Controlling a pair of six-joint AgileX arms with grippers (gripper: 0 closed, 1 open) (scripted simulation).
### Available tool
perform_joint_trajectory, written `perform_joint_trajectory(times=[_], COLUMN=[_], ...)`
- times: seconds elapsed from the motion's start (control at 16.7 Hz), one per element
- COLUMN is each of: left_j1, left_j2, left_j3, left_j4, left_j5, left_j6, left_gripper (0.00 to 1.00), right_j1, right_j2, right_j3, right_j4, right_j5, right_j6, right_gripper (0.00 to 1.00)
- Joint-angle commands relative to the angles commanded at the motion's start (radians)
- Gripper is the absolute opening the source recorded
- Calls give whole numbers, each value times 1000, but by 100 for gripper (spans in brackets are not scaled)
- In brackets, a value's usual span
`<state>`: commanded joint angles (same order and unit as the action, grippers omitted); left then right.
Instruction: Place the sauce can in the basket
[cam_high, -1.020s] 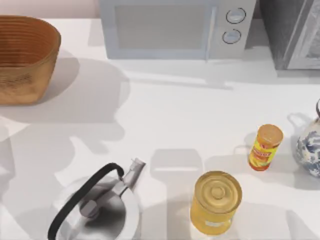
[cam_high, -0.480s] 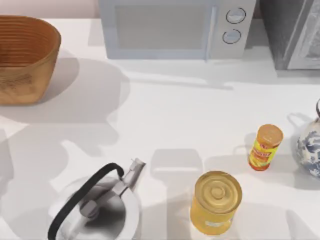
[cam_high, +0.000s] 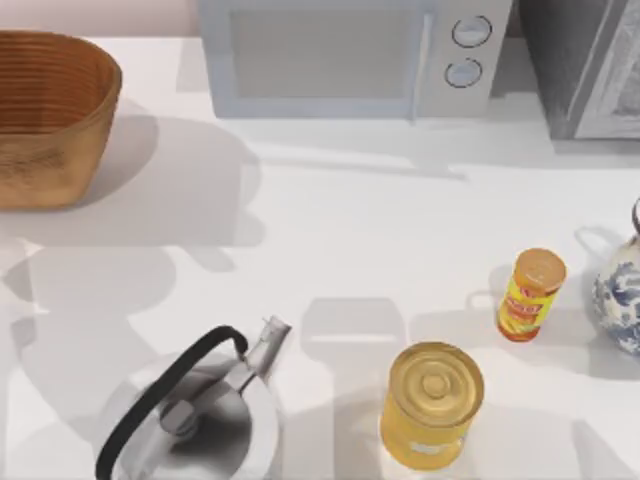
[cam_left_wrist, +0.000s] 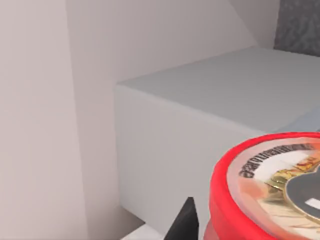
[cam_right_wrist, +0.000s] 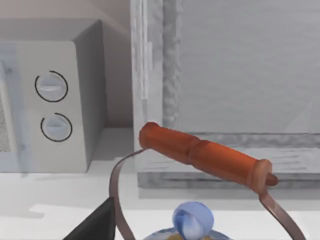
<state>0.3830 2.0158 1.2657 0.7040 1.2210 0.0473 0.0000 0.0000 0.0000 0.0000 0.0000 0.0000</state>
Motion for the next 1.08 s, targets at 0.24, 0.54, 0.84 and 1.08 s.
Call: perform_joint_trajectory(times=[0.24,0.54,0.84,1.08], left_j1=[-4,-4,-4,-4], left_j2=[3,3,3,3], left_j3=[2,2,2,2], left_j4=[4,4,4,4], left_j5=[-6,-6,-6,-6], left_j6=[-1,-1,-1,-1], left_gripper=[0,38,75,100], right_j1=[0,0,0,0], right_j2=[0,0,0,0], right_j3=[0,0,0,0], right_j4=[0,0,0,0], right_j5=[0,0,0,0], right_j6=[0,0,0,0], right_gripper=[100,100,100,100])
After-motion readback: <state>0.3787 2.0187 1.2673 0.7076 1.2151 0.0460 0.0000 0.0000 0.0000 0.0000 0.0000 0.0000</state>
